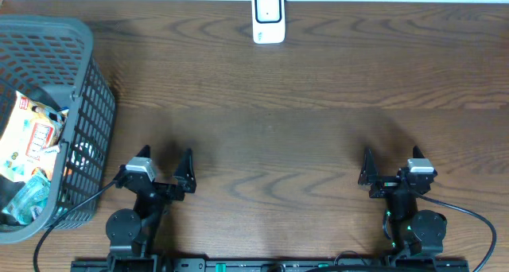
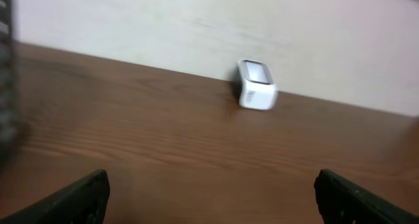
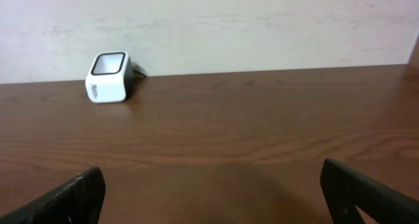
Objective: Scan the item barcode
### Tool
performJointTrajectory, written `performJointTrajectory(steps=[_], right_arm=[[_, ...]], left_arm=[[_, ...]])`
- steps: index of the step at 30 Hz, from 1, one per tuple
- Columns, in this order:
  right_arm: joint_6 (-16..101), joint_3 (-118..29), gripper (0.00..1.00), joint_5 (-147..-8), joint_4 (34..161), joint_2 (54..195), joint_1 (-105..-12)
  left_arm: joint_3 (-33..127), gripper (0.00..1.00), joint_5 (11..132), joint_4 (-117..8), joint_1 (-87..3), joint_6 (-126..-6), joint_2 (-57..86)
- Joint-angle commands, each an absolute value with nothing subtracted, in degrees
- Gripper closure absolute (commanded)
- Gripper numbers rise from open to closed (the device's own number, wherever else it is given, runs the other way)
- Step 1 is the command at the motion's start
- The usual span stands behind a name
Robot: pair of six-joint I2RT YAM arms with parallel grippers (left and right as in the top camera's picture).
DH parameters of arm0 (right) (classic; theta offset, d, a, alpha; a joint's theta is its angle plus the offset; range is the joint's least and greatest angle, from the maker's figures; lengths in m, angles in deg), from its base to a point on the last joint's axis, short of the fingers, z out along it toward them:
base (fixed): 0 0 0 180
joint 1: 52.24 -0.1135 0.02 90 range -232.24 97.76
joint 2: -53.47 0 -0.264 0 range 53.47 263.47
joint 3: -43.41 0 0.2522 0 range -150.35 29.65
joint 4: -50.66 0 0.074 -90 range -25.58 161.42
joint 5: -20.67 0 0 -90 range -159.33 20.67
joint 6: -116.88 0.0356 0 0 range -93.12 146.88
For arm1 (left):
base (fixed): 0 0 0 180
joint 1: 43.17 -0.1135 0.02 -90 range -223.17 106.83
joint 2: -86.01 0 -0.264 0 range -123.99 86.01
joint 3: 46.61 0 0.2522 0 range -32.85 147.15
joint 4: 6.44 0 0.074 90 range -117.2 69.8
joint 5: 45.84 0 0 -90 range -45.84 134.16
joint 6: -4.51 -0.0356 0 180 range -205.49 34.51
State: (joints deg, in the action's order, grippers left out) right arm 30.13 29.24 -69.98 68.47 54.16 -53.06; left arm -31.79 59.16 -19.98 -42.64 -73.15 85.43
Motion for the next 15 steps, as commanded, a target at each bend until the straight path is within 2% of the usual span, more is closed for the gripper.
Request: performJointTrajectory(steps=[1, 4, 8, 15], right_arm=[[30.2, 29.4, 0.01, -69.9, 68.7, 53.9, -52.7], [30.2, 29.4, 0.01, -69.9, 68.7, 53.9, -52.7], [30.2, 29.4, 0.01, -69.9, 68.7, 53.9, -52.7], [30.2, 29.4, 0.01, -69.9, 68.7, 53.9, -52.7]], left_arm=[[-32.6, 0.02, 64.3, -20.0, -42.8, -65.5, 85.8], [-32.6, 0.02, 64.4, -17.7, -42.8, -62.9, 85.8], [-32.6, 0.02, 64.7, -10.9, -42.8, -51.7, 85.8], [-31.0, 0.02, 64.7, 4.2, -42.8, -47.4, 85.8]])
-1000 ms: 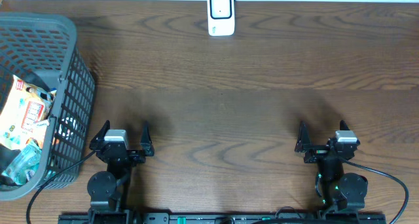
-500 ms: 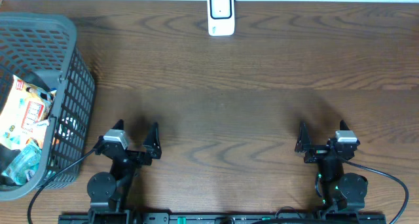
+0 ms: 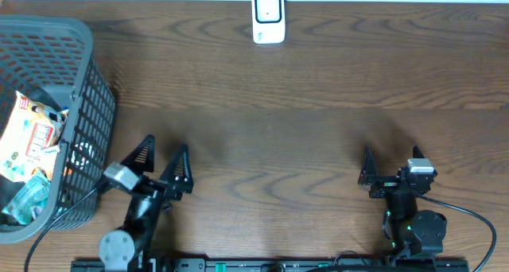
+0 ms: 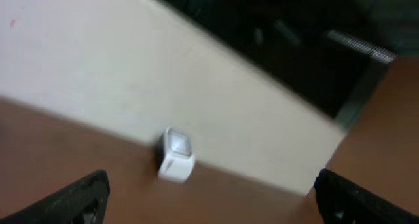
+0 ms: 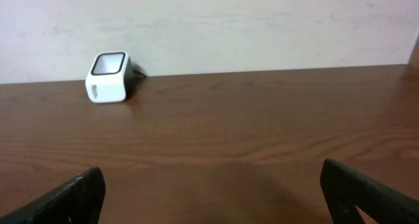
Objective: Scan the item barcode
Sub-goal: 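Reach the left gripper into the grey basket toward the orange tissue pack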
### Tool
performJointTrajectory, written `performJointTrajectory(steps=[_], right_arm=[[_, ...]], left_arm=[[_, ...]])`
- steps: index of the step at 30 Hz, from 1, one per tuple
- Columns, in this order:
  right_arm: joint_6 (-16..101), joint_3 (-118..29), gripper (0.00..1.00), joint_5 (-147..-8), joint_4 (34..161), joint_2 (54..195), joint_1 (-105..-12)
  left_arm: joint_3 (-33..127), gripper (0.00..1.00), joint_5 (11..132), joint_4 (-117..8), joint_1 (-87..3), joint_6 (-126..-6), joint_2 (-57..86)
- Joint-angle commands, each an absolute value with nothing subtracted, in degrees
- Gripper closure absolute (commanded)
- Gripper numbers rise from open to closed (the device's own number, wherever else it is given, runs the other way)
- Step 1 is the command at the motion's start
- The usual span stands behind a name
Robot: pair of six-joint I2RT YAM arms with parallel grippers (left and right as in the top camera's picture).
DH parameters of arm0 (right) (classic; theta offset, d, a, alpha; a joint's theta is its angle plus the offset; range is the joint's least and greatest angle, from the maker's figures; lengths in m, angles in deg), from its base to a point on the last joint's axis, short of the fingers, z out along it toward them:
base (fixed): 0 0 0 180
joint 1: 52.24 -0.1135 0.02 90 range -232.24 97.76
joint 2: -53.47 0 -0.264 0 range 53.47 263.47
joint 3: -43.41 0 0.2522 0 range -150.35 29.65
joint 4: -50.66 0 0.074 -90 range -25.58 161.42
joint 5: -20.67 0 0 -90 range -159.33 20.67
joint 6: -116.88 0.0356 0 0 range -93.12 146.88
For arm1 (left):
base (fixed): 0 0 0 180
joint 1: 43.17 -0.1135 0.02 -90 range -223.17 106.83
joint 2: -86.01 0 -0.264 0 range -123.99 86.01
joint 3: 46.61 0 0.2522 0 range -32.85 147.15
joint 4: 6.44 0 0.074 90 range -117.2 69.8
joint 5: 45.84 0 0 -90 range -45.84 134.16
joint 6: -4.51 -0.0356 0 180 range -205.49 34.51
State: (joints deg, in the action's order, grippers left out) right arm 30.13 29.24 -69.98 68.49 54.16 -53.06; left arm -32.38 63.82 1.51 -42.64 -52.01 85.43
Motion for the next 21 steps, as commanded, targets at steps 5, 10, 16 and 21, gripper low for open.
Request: performJointTrajectory(steps=[5, 10, 16, 21], right_arm=[[30.2, 29.4, 0.01, -69.9, 68.7, 53.9, -52.7], [30.2, 29.4, 0.01, -69.9, 68.7, 53.9, -52.7], [30.2, 29.4, 0.01, -69.9, 68.7, 53.9, -52.7], [30.2, 29.4, 0.01, -69.9, 68.7, 53.9, -52.7]], left_arm=[[-24.9, 0.02, 63.9, 7.3, -42.9, -47.1, 85.3], [-13.4, 0.02, 63.6, 6.1, -42.9, -51.9, 78.9], [9.2, 0.02, 63.6, -16.6, -42.9, -63.7, 61.3], [38.9, 0.02, 60.0, -55.8, -43.0, -79.5, 38.4]])
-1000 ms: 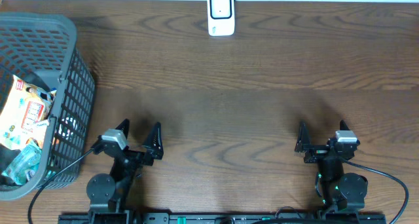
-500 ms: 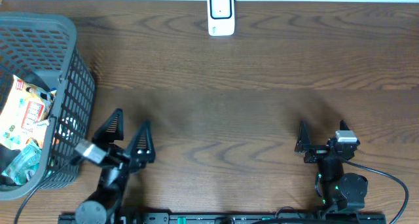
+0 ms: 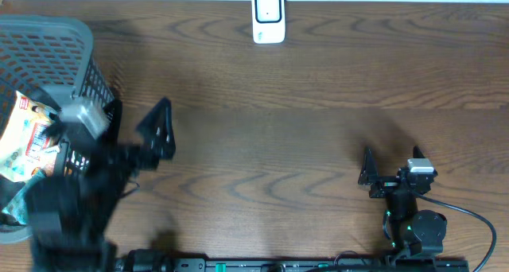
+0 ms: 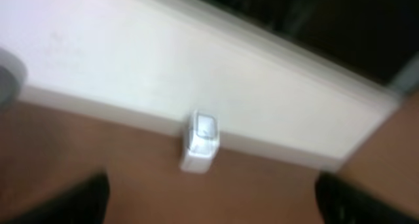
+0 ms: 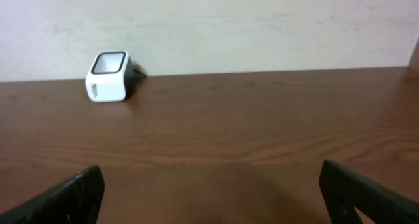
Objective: Scan the item barcode
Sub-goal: 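Reach the left gripper into the grey basket toward the orange tissue pack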
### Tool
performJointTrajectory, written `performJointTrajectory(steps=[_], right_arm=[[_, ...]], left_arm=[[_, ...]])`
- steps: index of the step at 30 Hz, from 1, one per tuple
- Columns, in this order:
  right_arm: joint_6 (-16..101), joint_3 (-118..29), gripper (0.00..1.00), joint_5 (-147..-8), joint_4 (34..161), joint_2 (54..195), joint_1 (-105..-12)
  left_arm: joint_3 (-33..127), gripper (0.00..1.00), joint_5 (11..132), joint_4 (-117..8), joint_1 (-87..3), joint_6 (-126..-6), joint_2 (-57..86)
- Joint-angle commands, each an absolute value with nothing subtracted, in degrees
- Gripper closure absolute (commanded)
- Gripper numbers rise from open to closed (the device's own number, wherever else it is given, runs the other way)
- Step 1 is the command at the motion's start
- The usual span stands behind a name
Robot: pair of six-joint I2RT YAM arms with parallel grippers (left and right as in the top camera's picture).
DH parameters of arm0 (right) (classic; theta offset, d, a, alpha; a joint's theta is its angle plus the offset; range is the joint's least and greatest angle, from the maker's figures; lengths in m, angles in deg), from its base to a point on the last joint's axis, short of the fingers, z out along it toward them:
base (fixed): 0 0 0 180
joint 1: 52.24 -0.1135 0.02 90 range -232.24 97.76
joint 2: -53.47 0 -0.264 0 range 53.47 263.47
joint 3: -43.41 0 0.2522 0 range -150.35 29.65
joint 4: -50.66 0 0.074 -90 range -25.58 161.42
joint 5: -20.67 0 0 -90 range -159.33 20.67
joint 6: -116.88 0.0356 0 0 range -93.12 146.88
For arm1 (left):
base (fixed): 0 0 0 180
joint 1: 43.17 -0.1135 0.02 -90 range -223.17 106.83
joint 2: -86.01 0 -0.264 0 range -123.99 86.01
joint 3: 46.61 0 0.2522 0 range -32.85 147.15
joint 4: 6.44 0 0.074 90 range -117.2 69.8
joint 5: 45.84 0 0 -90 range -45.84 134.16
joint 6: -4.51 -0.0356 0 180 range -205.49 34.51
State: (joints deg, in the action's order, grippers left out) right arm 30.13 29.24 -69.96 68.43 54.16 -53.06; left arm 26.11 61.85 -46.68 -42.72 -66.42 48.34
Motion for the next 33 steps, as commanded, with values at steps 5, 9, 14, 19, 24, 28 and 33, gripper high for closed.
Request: performJointTrajectory(steps=[5, 9, 14, 19, 24, 28, 33], right_arm=[[30.2, 29.4, 0.01, -69.9, 68.7, 53.9, -52.7], [30.2, 29.4, 0.01, -69.9, 68.7, 53.9, -52.7], [30.2, 29.4, 0.01, -69.9, 68.7, 53.9, -52.7], [30.2, 29.4, 0.01, -69.9, 68.7, 53.9, -52.7], [30.2, 29.4, 0.01, -69.9, 68.7, 53.9, -52.7], [30.2, 29.4, 0.01, -69.9, 68.7, 53.9, -52.7], [30.2, 29.4, 0.01, -69.9, 68.7, 53.9, -52.7]], left_arm=[[60.7, 0.02, 62.8, -77.8, -43.0, -82.7, 21.2], [66.5, 0.02, 62.5, -79.7, -43.2, -83.0, 14.7], [75.1, 0.03, 60.9, -82.8, -48.3, -79.2, 8.6], [78.8, 0.02, 51.0, -83.7, -56.4, -78.6, 6.0], [78.8, 0.03, 41.5, -83.6, -62.0, -77.9, 6.0], [78.8, 0.03, 38.5, -82.9, -65.0, -77.9, 5.9], [78.8, 0.02, 32.1, -82.3, -67.5, -77.9, 5.8]])
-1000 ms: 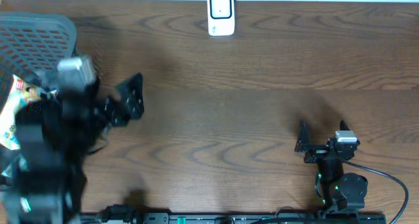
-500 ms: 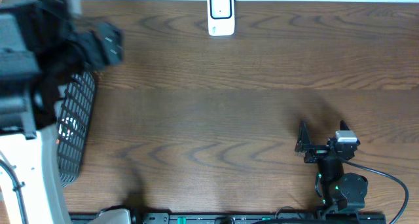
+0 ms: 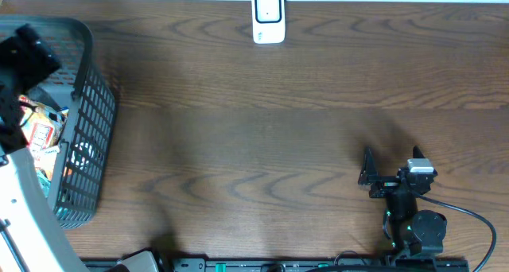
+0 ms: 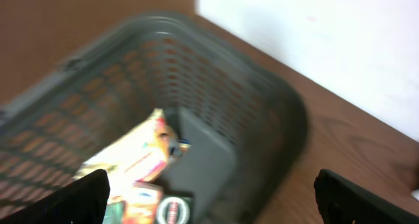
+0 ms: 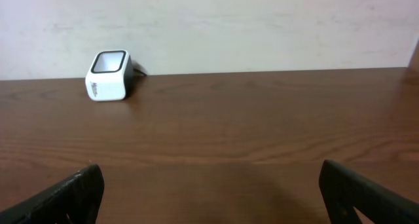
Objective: Scan the item barcode
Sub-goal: 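Reach the left gripper into the grey basket toward the orange tissue pack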
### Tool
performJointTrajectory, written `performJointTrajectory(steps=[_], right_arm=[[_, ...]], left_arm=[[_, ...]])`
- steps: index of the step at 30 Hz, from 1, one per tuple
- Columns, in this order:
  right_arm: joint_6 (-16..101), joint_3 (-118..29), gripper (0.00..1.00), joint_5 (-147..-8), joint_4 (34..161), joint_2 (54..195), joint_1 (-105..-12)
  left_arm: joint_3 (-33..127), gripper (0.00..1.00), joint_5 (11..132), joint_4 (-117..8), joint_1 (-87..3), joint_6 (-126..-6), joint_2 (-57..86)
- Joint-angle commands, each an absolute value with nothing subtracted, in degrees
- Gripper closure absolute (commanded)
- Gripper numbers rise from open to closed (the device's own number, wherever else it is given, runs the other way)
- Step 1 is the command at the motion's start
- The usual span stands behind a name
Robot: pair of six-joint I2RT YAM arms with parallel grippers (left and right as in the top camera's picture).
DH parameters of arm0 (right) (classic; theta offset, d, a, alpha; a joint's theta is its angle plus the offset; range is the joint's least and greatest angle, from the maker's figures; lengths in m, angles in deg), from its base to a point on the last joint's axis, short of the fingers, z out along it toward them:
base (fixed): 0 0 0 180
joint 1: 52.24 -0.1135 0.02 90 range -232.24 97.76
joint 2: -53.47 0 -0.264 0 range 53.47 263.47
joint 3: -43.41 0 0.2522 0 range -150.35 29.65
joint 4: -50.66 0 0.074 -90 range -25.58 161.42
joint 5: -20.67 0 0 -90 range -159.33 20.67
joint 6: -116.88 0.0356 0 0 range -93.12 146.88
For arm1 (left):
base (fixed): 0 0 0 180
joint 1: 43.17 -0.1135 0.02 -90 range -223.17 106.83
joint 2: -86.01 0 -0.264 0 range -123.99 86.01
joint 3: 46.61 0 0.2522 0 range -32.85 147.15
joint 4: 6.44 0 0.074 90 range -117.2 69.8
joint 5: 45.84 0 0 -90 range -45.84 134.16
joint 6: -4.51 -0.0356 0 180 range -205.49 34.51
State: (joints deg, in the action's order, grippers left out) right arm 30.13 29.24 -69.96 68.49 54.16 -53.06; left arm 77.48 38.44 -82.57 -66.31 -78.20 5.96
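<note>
A white barcode scanner [image 3: 269,17] stands at the table's far edge, also seen in the right wrist view [image 5: 108,76]. Packaged items lie in a grey mesh basket [image 3: 89,113] at the left: a yellow-orange snack packet [image 4: 134,162], a grey box [image 4: 200,165] and a dark pack with a round logo [image 4: 173,211]. My left gripper [image 4: 209,198] hangs open above the basket's inside, nothing between its fingers. The right gripper [image 5: 209,191] rests open low over the table at the front right [image 3: 388,176].
A wall runs behind the table's far edge. The left arm [image 3: 24,208] rises high over the front left corner and hides part of the basket in the overhead view. Bare wooden tabletop [image 3: 262,145] lies between basket, scanner and right arm.
The left arm has swung further left and higher; its camera now looks down into the basket instead of at the scanner and wall. The right arm has not moved.
Both grippers first rested open at the front of the table, facing the scanner. The left arm then stood lifted and tilted, then higher beside the basket, and now its open gripper is over the basket's items. The right arm stayed still throughout.
</note>
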Motion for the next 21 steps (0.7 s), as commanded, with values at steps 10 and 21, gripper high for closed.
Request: performJointTrajectory(steps=[10, 21], right_arm=[[30.2, 29.4, 0.01, -69.9, 68.7, 53.9, -52.7], [30.2, 29.4, 0.01, -69.9, 68.7, 53.9, -52.7]], left_arm=[[78.5, 0.02, 29.0, -82.3, -71.1, -78.0, 4.3], [75.8, 0.03, 17.4, -82.3, -72.4, -79.9, -0.4]])
